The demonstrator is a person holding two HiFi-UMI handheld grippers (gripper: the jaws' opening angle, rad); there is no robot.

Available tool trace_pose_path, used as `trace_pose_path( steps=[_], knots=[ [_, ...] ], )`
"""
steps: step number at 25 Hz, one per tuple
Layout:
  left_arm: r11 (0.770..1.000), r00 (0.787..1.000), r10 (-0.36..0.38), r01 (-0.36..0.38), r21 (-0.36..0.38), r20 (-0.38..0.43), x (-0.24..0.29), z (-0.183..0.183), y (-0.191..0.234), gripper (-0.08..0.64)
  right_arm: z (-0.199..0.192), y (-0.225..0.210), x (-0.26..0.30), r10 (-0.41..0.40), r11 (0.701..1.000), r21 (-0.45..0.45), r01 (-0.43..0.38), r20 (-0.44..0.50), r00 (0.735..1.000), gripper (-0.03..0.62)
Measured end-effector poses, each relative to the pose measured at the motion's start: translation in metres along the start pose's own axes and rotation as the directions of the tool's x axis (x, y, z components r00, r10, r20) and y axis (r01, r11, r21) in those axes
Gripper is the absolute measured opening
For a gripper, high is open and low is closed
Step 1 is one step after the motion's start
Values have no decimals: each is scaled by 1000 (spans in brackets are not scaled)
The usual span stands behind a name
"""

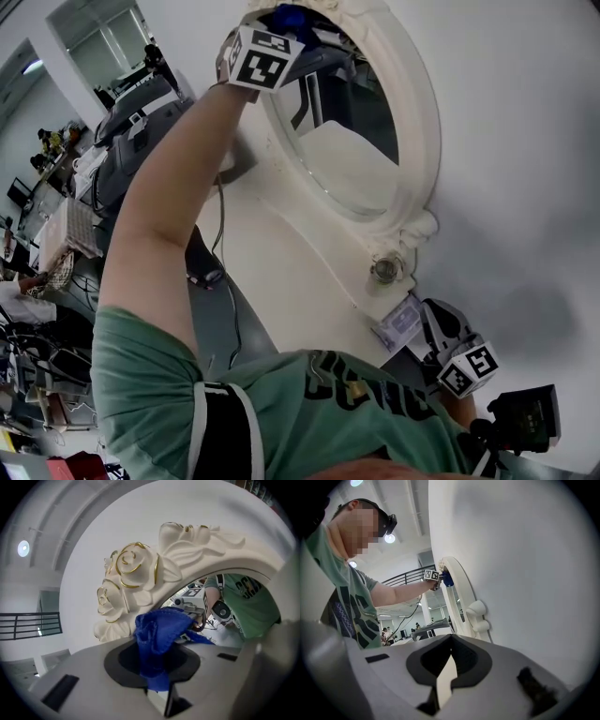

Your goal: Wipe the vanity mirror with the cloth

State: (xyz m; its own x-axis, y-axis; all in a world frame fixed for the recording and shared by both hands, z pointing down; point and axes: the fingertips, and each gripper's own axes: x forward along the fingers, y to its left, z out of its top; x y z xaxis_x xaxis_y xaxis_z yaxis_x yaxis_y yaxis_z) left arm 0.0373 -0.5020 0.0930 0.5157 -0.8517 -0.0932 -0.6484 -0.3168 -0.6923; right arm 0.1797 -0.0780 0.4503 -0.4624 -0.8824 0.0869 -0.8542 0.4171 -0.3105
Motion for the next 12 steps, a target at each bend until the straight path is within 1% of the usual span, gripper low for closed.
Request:
trace_pose_path(
  steps=[4,6,9,12],
  knots=[
    [999,1000,27,-27,34,13,-5,2,-10,78,-4,3,3,9,1000,2,-9,-7,1000,12],
    [999,999,16,-17,40,31,-11,-4,-28,77,-6,5,5,12,1000,4,-12,-20,1000,12],
    [999,999,-39,37,35,37,-25,-29,-74,77,-10,7,5,11,1000,8,-11,-35,999,12],
    [994,994,-107,107,16,9,-41,-68,-136,77,-12,9,5,11,1000,9,-10,-47,999,12]
  ],
)
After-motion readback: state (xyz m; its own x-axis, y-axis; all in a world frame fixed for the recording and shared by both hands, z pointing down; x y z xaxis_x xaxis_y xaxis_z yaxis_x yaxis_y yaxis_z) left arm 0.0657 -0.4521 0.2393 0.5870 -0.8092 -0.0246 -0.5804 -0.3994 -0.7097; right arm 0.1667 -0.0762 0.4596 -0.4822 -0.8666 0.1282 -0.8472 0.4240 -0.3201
